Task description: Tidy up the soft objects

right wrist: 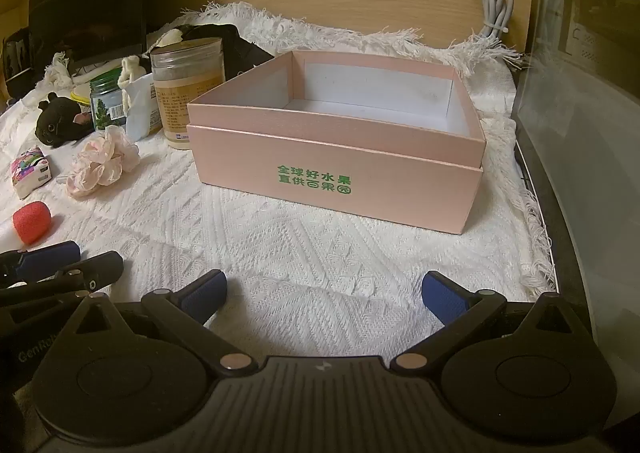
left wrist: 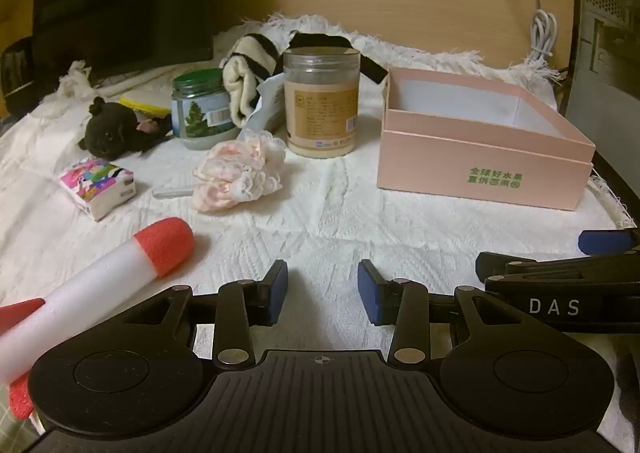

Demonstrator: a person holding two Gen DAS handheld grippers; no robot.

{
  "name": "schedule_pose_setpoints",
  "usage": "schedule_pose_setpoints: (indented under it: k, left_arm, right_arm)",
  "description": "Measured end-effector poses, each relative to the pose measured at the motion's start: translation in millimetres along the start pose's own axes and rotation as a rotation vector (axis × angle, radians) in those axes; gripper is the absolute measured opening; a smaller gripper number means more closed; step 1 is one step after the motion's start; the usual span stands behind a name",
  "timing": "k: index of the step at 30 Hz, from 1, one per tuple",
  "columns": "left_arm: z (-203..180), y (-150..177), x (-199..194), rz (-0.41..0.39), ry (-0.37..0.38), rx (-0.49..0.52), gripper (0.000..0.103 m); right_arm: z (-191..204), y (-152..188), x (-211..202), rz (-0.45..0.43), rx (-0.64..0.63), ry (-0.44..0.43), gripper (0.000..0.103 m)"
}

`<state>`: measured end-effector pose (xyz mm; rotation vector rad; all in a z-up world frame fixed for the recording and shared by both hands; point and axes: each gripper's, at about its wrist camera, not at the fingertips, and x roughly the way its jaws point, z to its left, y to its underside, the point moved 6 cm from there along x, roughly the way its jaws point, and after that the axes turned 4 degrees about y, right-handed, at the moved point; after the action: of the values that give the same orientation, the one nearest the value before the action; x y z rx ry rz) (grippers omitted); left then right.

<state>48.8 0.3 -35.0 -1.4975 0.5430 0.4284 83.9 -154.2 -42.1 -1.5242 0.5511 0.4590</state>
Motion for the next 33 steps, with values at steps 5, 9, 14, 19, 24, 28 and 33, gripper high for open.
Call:
schedule_pose_setpoints:
  k: [5,9,14,19,24,28,33]
  left_arm:
    - [-0.2,0.0,-0.1,0.000,0.001,-0.002,0.044]
    - [-2.2,0.0,-0.1,0.000,-0.002,0.003,0.044]
    - [-0.3,0.0,-0.1,-0.001,0.002,-0.004,0.044]
    - [-0.4,0.0,-0.1,-0.001,0.002,-0.004,0.044]
    - [-0.3,0.0,-0.1,-0.001,0.002,-0.003,0.044]
    - [-0.3,0.0,-0.1,-0.001,0.002,-0.004,0.044]
    - [-0.3,0.0,-0.1,-0.001,0.002,-0.003,0.044]
  right_arm:
    - [0.1,0.0,0.0,0.000,0.000,0.000,0.103]
    - [0.2,-0.1,-0.1,0.000,0.001,-0.001,0.103]
    - [0.1,0.0,0.0,0.000,0.001,-0.001,0.103]
    - [0.1,-0.1,-0.1,0.000,0.001,-0.001,0.103]
    - [0.1,-0.1,-0.1,0.000,0.001,-0.001,0.103]
    - [0.1,-0.1,-0.1,0.000,0.001,-0.001,0.103]
    - [0.1,-0.2,-0.1,0.000,0.001,-0.001,0.103]
